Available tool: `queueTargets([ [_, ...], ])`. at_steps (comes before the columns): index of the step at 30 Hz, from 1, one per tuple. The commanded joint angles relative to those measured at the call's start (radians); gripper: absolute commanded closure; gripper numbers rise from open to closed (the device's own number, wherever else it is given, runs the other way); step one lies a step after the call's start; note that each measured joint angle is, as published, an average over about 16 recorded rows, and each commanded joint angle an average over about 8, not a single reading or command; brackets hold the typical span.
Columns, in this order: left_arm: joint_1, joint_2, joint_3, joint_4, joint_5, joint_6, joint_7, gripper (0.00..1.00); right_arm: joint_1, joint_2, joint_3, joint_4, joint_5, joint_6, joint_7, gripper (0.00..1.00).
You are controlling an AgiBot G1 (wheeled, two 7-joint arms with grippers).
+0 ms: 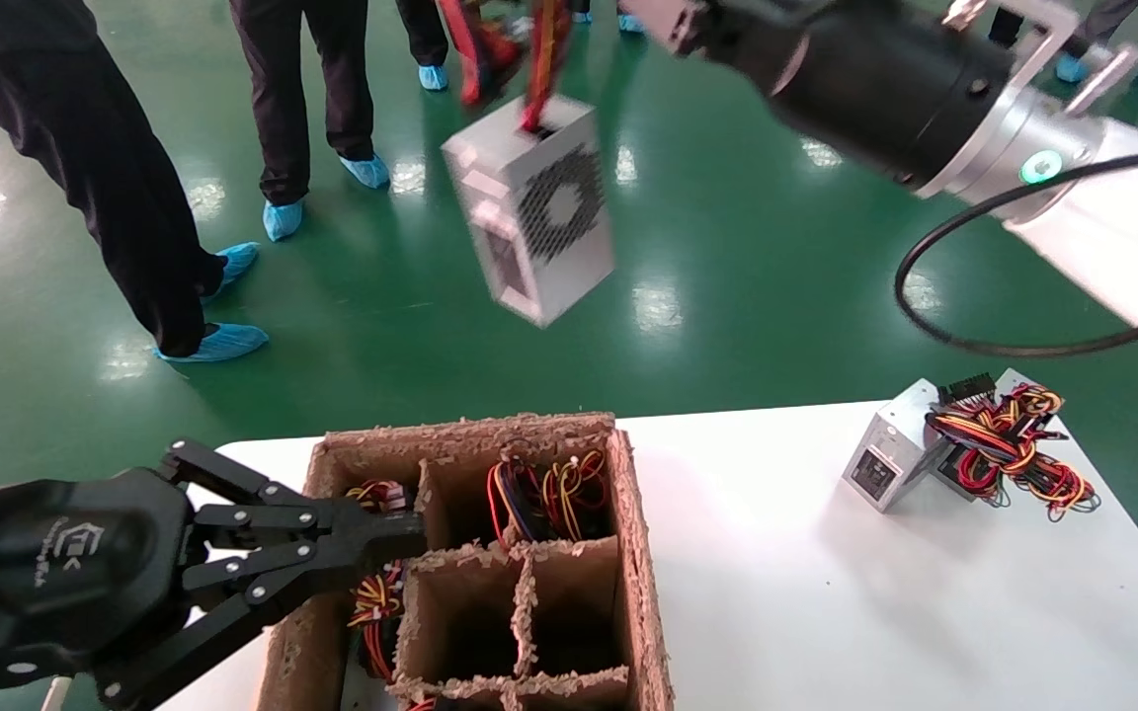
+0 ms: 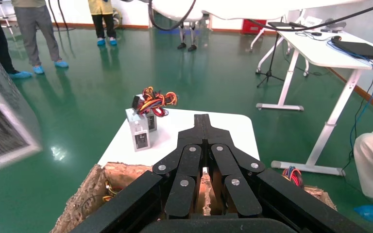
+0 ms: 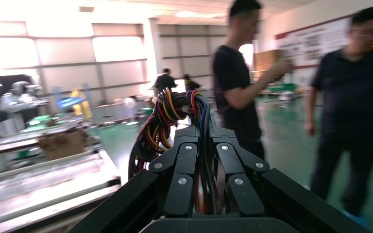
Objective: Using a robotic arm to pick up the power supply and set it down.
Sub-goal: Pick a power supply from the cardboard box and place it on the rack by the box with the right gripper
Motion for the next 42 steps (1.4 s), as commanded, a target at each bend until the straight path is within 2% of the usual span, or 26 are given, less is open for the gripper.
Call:
queueTargets([
  [1, 0.0, 0.0, 0.0, 0.0, 0.0, 0.0, 0.0, 1.0, 0.011, 0.008, 0.009, -0.01, 0.01, 0.028, -0.014, 1.0],
  [10, 0.0, 0.0, 0.0, 0.0, 0.0, 0.0, 0.0, 1.0, -0.01, 0.053, 0.004, -0.061, -0.006, 0.149, -0.078, 1.0],
  [16, 0.0, 0.0, 0.0, 0.0, 0.0, 0.0, 0.0, 1.0, -0.054, 0.079, 0.0, -0.089, -0.014, 0.189, -0.107, 1.0],
  [29, 0.0, 0.0, 0.0, 0.0, 0.0, 0.0, 0.0, 1.0, -0.151, 0.138, -0.001, -0.149, -0.016, 0.199, -0.139, 1.0],
  [42, 0.0, 0.0, 0.0, 0.0, 0.0, 0.0, 0.0, 1.0, -0.235, 0.193, 0.007, -0.268, -0.002, 0.156, -0.192, 1.0],
])
